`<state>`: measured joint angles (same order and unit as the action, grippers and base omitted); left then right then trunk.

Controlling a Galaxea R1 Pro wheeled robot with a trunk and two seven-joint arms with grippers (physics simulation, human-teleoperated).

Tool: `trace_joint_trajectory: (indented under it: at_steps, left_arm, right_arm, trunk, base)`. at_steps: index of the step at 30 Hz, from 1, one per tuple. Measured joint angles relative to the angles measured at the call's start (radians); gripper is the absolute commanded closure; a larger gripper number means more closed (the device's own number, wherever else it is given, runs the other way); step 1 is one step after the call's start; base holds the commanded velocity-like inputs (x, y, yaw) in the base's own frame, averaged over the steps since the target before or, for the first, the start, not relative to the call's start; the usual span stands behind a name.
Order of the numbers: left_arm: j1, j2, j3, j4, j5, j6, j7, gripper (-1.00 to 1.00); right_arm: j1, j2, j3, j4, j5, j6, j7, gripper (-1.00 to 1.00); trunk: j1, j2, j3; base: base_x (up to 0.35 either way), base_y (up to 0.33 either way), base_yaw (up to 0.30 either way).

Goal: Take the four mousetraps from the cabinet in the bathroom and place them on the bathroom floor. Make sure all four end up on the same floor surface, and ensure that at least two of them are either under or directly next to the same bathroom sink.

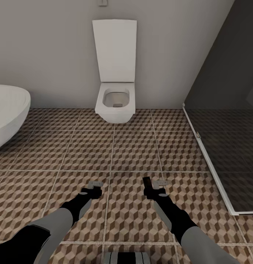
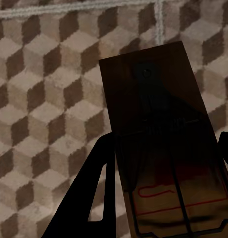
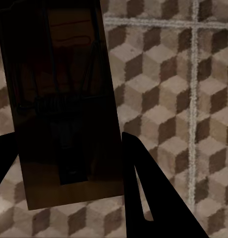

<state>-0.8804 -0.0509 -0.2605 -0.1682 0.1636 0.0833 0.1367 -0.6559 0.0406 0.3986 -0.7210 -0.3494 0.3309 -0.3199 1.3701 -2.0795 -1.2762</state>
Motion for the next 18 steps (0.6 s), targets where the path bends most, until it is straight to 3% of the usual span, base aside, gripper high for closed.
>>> trace_joint_trajectory:
  at_steps: [18]
  left_arm:
    - [0.000,0.000,0.000,0.000,0.000,0.000,0.000,1.00]
  right_arm:
    - [0.000,0.000,0.000,0.000,0.000,0.000,0.000,1.00]
  trunk:
    - [0.069,-0.126,-0.086]
  base:
    - [0.000,0.000,0.000]
